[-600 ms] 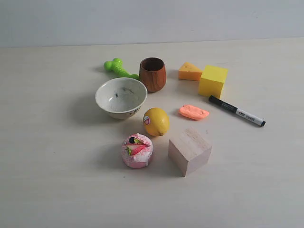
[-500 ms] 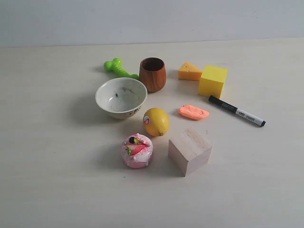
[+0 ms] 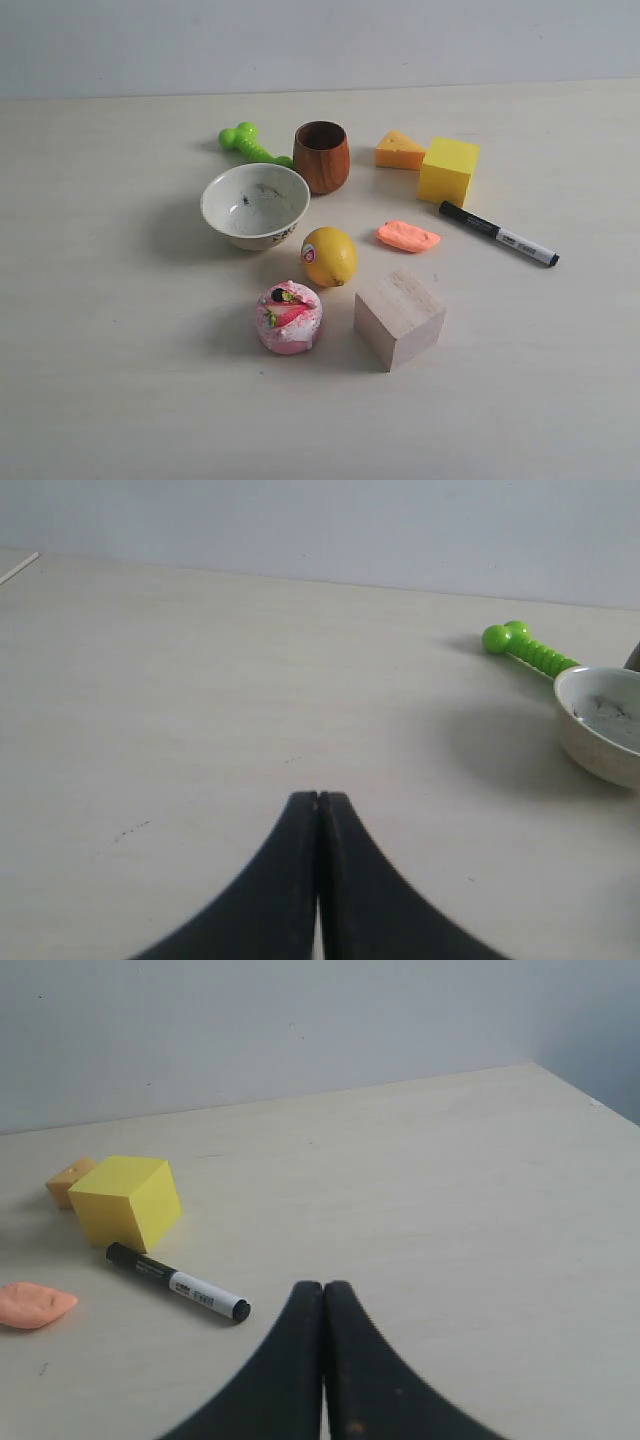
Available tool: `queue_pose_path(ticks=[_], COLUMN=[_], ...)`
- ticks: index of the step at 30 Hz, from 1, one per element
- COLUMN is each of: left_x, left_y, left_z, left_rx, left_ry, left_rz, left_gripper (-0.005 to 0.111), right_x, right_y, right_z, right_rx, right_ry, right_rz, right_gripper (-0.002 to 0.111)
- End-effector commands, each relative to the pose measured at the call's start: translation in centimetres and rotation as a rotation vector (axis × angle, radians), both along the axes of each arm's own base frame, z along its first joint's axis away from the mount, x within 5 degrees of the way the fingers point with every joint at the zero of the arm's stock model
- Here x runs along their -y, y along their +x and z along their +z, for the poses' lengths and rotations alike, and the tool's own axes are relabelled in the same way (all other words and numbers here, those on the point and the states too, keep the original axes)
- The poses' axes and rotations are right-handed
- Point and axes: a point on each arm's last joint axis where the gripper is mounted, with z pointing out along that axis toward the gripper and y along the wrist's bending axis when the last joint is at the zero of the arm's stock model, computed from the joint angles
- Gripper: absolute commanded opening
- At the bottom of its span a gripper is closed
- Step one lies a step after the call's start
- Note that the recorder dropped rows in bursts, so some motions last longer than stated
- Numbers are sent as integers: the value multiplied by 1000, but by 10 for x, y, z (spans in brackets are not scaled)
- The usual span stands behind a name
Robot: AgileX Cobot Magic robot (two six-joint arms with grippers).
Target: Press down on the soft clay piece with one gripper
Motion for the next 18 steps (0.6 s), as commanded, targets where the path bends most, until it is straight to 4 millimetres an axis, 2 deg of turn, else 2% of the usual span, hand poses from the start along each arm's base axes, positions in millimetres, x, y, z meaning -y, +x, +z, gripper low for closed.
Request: queue_pose_path(ticks=[1,5,11,18], left_x=[0,0,0,0], left_y=[0,0,0,0], left_z=[2,2,2,2], left_rx=[16,16,16,16], left_ry=[-2,-2,-2,-2], left_rz=[3,3,3,3], left_gripper=[0,0,0,0], right_x=[0,1,1,1], right_y=[0,0,2,1], right_z=[-1,1,26,40], right_rx=[5,22,302,446], right_ry=[-8,-16,-60,-119], right_rz=[-6,-5,-13,-16], right_gripper=[0,0,0,0])
